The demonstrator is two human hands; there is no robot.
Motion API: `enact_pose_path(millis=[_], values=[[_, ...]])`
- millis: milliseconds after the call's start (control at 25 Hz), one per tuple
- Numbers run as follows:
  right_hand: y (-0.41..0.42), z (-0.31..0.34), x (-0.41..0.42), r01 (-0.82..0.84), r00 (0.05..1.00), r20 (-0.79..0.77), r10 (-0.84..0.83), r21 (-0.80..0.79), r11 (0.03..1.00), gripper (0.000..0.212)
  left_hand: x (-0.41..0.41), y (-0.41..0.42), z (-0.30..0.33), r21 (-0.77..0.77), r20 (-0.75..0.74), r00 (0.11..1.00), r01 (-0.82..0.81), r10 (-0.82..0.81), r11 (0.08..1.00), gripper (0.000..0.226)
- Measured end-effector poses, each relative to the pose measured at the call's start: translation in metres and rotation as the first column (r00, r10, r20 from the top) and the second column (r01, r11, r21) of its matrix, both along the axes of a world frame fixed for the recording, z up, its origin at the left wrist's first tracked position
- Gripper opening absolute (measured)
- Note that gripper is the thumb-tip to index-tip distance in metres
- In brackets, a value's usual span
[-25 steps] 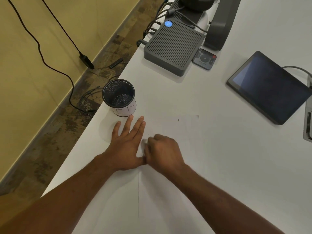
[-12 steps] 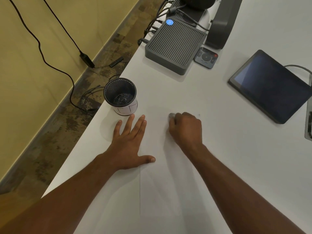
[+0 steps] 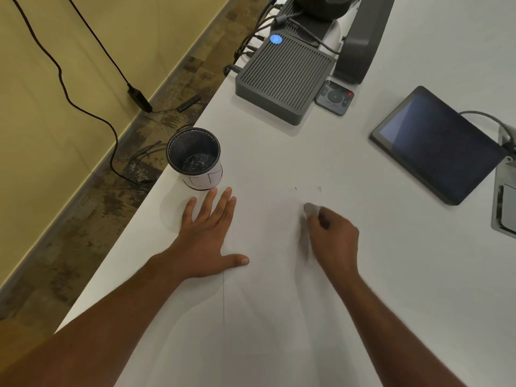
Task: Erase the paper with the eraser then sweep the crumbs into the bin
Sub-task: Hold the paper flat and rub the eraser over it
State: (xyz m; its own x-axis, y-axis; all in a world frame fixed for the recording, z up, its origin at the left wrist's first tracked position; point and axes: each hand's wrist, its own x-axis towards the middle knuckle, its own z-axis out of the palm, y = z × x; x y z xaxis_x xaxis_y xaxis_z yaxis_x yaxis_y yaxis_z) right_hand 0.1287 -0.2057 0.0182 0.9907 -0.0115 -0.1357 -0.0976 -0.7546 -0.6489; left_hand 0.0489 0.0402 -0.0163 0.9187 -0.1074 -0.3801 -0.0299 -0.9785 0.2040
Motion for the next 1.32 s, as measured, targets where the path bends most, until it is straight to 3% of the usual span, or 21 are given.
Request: enact_pose_path(millis=[120,200,280,440,600,680,800,880,1000,1040,1120,1160,1240,1320], values=[[-0.001,-0.003,-0.019,0.041,0.998,-0.061,-0.027,0.241,0.97,0.019,-0.008,0.001,-0.002,-0.052,0.078,0.997,0.013,-0.009,0.999,0.1],[-0.001,-0.007,-0.013,0.04,0.998,-0.047,-0.029,0.255,0.966,0.021,-0.017,-0.005,-0.003,-0.078,0.174,0.985,0.01,0.003,0.997,0.078],[0.002,-0.014,-0.014,-0.013,1.0,0.013,0.011,0.198,0.98,0.032,-0.025,-0.013,-0.004,-0.086,0.193,0.981,0.009,0.008,0.996,0.072],[0.03,-0.014,-0.04,-0.234,0.96,0.146,0.237,-0.042,0.971,0.02,-0.027,-0.02,-0.003,-0.031,0.073,0.997,-0.022,0.025,0.999,0.1],[0.07,-0.02,-0.08,-0.429,0.869,0.201,0.453,-0.151,0.89,0.022,-0.024,-0.021,-0.001,-0.013,0.047,0.999,-0.021,0.021,1.0,0.101],[0.057,-0.025,-0.058,-0.37,0.883,0.218,0.416,-0.222,0.902,0.023,-0.025,-0.02,-0.003,-0.011,0.046,0.999,-0.027,0.028,1.0,0.102],[0.025,-0.016,-0.004,-0.052,0.961,0.243,0.132,-0.312,0.949,0.028,-0.024,-0.02,-0.004,-0.032,0.038,0.999,-0.032,0.033,0.999,0.108],[0.034,-0.011,-0.014,-0.138,0.954,0.211,0.213,-0.321,0.937,0.028,-0.025,-0.019,-0.006,-0.029,0.038,0.999,-0.03,0.031,0.999,0.108],[0.047,-0.02,-0.047,-0.415,0.833,0.244,0.497,-0.32,0.852,0.025,-0.024,-0.019,-0.005,-0.034,0.061,0.997,-0.035,0.037,0.999,0.107],[0.039,-0.021,-0.031,-0.394,0.855,0.21,0.474,-0.332,0.857,0.026,-0.024,-0.02,-0.006,-0.028,0.046,0.998,-0.033,0.034,0.999,0.107],[0.021,-0.019,0.0,-0.139,0.92,0.294,0.258,-0.371,0.918,0.029,-0.024,-0.019,-0.007,-0.018,0.027,0.999,-0.027,0.027,0.999,0.107],[0.019,-0.016,0.002,-0.11,0.925,0.299,0.234,-0.38,0.919,0.03,-0.025,-0.019,-0.007,-0.024,0.037,0.999,-0.029,0.03,0.999,0.107],[0.035,-0.016,-0.026,-0.313,0.892,0.205,0.403,-0.361,0.878,0.028,-0.026,-0.02,-0.008,-0.045,0.076,0.996,-0.039,0.042,0.998,0.108],[0.037,-0.02,-0.044,-0.431,0.812,0.243,0.53,-0.362,0.826,0.026,-0.027,-0.019,-0.01,-0.041,0.068,0.997,-0.035,0.038,0.999,0.108]])
